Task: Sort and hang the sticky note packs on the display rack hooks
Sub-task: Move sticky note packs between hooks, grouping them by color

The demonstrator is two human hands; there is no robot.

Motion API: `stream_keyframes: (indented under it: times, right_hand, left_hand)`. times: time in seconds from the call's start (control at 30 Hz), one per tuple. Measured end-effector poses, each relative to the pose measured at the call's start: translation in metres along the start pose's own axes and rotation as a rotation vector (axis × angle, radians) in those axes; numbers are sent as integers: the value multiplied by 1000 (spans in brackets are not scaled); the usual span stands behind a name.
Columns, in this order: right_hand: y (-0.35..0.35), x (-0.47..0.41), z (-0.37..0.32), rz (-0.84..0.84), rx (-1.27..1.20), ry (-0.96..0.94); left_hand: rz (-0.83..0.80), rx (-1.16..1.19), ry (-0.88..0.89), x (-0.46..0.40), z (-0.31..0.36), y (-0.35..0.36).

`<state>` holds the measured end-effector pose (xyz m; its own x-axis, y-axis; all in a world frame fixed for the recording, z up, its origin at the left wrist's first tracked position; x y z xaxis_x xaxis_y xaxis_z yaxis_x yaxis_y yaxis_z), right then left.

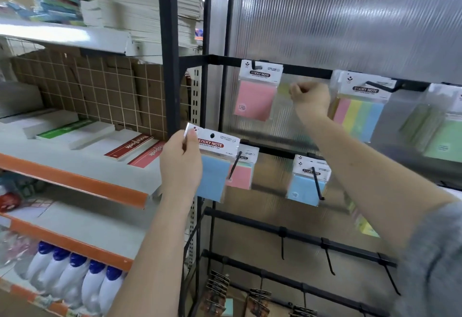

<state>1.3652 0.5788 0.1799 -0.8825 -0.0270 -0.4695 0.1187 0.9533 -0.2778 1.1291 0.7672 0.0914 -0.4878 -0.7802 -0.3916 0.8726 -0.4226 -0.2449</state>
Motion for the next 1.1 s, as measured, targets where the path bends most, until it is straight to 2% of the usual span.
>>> stream_keyframes:
  times: [0.13, 0.27, 0.6, 0.77, 0.93, 1.1]
  right_hand:
    - [-17, 39, 12, -139, 97, -95]
    - [-36, 68, 35, -197, 146, -116]
    - [-110, 93, 106, -14, 75, 139]
    - [-151, 102, 128, 37, 249, 181]
    - [-189, 111, 155, 92, 467, 197]
    - [-201, 116, 172, 27, 475, 239]
  left_hand:
    - [-3, 2, 45, -1, 10, 9]
    - [-60, 40, 80, -1, 20, 26]
    - [-257, 191, 267, 10, 67, 86]
    - [-366, 343, 331, 16, 96, 114]
    - [-388, 384, 390, 27, 120, 129]
    - [-343, 409, 423, 40, 142, 142]
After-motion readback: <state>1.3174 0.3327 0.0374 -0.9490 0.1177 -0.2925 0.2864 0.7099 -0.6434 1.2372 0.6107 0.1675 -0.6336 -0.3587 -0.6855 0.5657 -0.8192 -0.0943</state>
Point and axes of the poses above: each hand's wrist, its own x-axis away from the middle knuckle, its own y-axis out of the palm, z = x × y, the point moved 8 cm from there along -x, towards the middle knuckle, and after that the axes turned 5 degrees about -x, right-handed, at the moved point
